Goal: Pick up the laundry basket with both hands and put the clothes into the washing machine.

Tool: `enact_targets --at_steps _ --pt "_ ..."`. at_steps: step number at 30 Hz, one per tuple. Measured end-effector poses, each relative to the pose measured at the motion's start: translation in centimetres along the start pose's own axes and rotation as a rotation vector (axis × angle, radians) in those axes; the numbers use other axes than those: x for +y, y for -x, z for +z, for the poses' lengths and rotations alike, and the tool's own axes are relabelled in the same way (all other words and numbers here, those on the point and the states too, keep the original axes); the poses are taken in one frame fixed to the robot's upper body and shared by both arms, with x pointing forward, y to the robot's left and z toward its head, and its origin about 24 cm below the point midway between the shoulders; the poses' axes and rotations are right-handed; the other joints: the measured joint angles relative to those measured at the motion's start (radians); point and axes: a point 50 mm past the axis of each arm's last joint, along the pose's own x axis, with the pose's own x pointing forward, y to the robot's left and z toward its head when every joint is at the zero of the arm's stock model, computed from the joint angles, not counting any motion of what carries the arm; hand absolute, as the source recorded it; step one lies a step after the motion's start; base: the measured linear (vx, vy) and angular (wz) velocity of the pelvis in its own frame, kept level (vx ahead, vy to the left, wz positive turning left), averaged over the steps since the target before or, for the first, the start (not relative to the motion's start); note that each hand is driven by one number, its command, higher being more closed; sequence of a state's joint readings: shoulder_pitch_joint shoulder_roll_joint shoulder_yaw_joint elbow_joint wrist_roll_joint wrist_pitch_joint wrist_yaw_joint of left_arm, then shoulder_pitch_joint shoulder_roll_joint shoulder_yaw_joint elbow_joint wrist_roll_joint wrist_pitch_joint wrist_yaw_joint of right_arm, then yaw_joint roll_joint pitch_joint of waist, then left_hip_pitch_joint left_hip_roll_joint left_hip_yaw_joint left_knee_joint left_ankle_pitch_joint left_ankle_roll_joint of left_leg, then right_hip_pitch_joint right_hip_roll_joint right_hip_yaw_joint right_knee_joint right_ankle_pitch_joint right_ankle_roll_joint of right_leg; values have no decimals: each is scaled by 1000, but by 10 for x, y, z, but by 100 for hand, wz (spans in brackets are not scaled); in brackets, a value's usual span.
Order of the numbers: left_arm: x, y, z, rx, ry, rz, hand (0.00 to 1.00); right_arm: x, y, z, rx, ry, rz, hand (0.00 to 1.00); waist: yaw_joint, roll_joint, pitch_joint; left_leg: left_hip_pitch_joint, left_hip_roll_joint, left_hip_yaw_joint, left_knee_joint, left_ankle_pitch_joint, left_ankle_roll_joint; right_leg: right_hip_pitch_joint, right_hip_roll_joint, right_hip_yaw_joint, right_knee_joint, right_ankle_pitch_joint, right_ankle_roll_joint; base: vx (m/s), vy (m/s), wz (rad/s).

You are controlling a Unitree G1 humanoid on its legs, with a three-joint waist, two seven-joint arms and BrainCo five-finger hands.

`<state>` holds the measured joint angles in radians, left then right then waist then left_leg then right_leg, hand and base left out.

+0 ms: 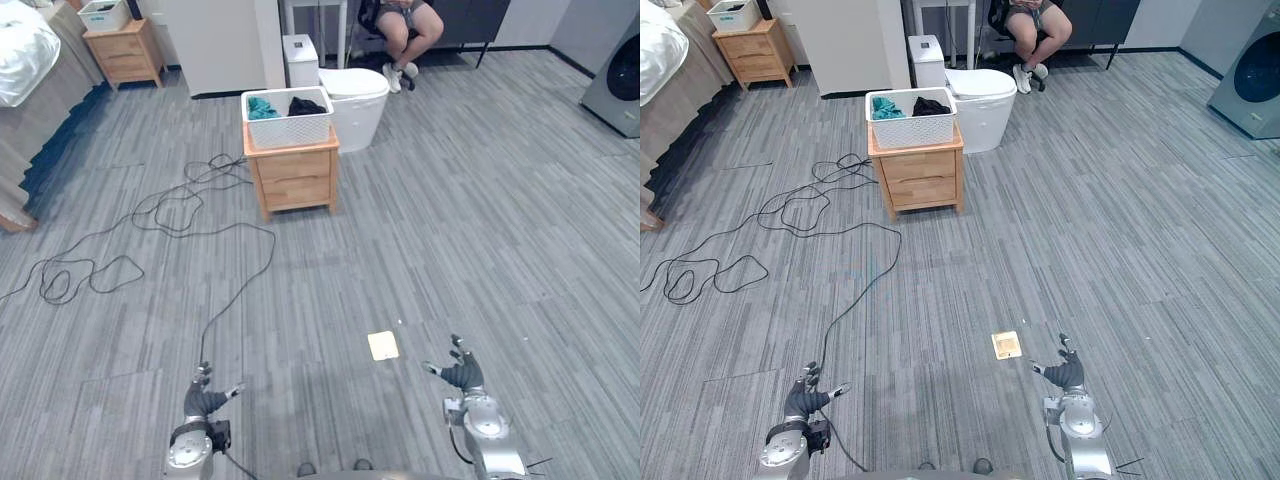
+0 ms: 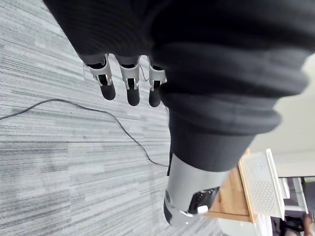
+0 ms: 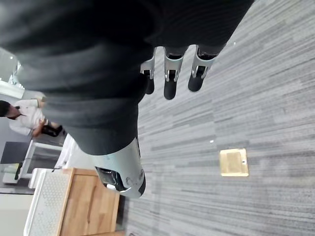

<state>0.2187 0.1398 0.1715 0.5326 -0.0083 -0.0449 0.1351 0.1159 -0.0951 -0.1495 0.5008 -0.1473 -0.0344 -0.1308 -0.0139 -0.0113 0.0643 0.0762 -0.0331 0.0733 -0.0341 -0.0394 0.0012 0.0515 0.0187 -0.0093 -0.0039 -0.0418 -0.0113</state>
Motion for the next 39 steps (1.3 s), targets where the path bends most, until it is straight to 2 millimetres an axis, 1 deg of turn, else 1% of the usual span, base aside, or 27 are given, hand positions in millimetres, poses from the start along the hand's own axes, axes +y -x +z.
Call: enact_targets --at_steps 2,5,8,14,18,22,23,24,25,27,28,29,30,31,32,33,34,35,37,38,39 --pt "2 0 -9 44 -2 7 0 -1 0 -9 41 -10 0 0 0 0 0 1 0 1 -1 0 0 1 0 -1 1 0 0 38 2 1" --pt "7 1 -18 87 0 24 0 -4 0 -15 75 -55 -11 0 0 0 0 3 0 1 -1 0 0 2 -1 -2 3 0 0 31 0 0" --pt "7 2 -21 102 -1 26 0 -11 1 -21 108 -99 -41 0 0 0 0 5 0 0 -1 0 0 5 -1 -7 4 0 1 24 -3 4" --pt "7 3 -25 116 -1 24 0 -11 1 -28 137 -109 -45 0 0 0 0 5 0 -6 -2 0 0 5 -1 -15 7 -5 8 4 -6 3" --pt "4 4 -26 121 2 19 0 -18 1 -29 145 -134 -75 0 1 -2 1 1 -1 -16 -7 0 0 2 -2 -19 8 -6 9 -1 0 4" --pt "0 5 -26 120 10 9 0 -17 0 -28 144 -140 -74 0 3 -13 8 -34 -4 -15 -2 -3 2 -24 -5 -22 12 -8 11 -2 2 1" --pt "-1 3 -22 107 13 7 0 -16 -1 -26 137 -142 -73 0 5 -18 26 -66 -5 -14 43 -17 20 -39 -7 -25 22 -8 11 -21 5 5" --pt "-1 2 -20 101 14 7 0 -16 -2 -25 134 -143 -72 0 5 -21 31 -86 -4 -13 69 -29 26 -48 -8 -26 26 -9 11 -23 15 5" --pt "-1 2 -15 84 17 8 0 -15 -4 -22 127 -153 -70 0 11 -27 45 -137 -1 -8 138 -62 28 -69 -9 -27 35 -9 12 0 0 0" --pt "-1 1 -12 70 20 8 0 -15 -4 -22 129 -160 -76 0 29 -26 51 -178 5 9 198 -104 34 -85 -8 -24 40 -16 23 -16 50 -10" --pt "0 2 -9 53 26 12 0 -15 -5 -21 128 -159 -84 0 36 -19 55 -211 12 16 254 -145 42 -101 -7 -20 57 -32 36 -7 84 -11" --pt "1 2 -6 40 35 16 0 -15 -6 -19 123 -159 -85 0 40 -13 58 -238 15 20 299 -178 48 -127 -8 -23 102 -61 47 -4 93 -5" --pt "2 3 -2 21 46 19 0 -13 -6 -19 123 -156 -80 0 37 -14 63 -260 14 29 340 -215 62 -171 -18 -28 193 -116 63 24 112 15" --pt "3 2 2 3 46 21 0 -11 -5 -20 127 -150 -71 0 34 -18 76 -259 4 34 356 -239 69 -209 -42 -51 295 -148 69 67 129 18" --pt "2 2 4 -3 46 19 0 -10 -5 -20 128 -147 -68 0 33 -17 84 -252 -1 29 357 -243 76 -237 -53 -68 365 -150 70 110 145 22" --pt "0 0 8 -17 38 10 0 -7 -4 -20 128 -139 -57 0 32 -13 99 -225 -6 17 360 -247 83 -309 -68 -89 528 -162 86 177 163 14" --pt "-1 0 9 -20 22 7 0 -4 -3 -21 132 -133 -45 0 32 -12 108 -205 -9 11 359 -253 92 -342 -73 -109 601 -190 83 243 157 12" --pt "0 0 10 -23 11 12 0 -1 -3 -20 130 -128 -33 0 33 -7 112 -180 -13 6 348 -263 102 -376 -78 -123 622 -215 80 329 156 5" --pt "0 -1 12 -33 5 12 0 3 -5 -15 113 -120 -17 0 30 -14 119 -124 -21 1 304 -271 112 -432 -72 -132 603 -223 79 369 93 -3" --pt "1 -3 15 -42 1 12 0 3 -5 -13 103 -121 -17 0 28 -12 122 -91 -21 -6 273 -272 114 -466 -63 -138 578 -220 79 531 58 15" --pt "-3 -5 23 -65 3 0 0 0 -6 -11 93 -115 -26 0 15 -7 133 -25 -19 -29 211 -265 106 -512 -40 -164 495 -180 74 501 34 31"
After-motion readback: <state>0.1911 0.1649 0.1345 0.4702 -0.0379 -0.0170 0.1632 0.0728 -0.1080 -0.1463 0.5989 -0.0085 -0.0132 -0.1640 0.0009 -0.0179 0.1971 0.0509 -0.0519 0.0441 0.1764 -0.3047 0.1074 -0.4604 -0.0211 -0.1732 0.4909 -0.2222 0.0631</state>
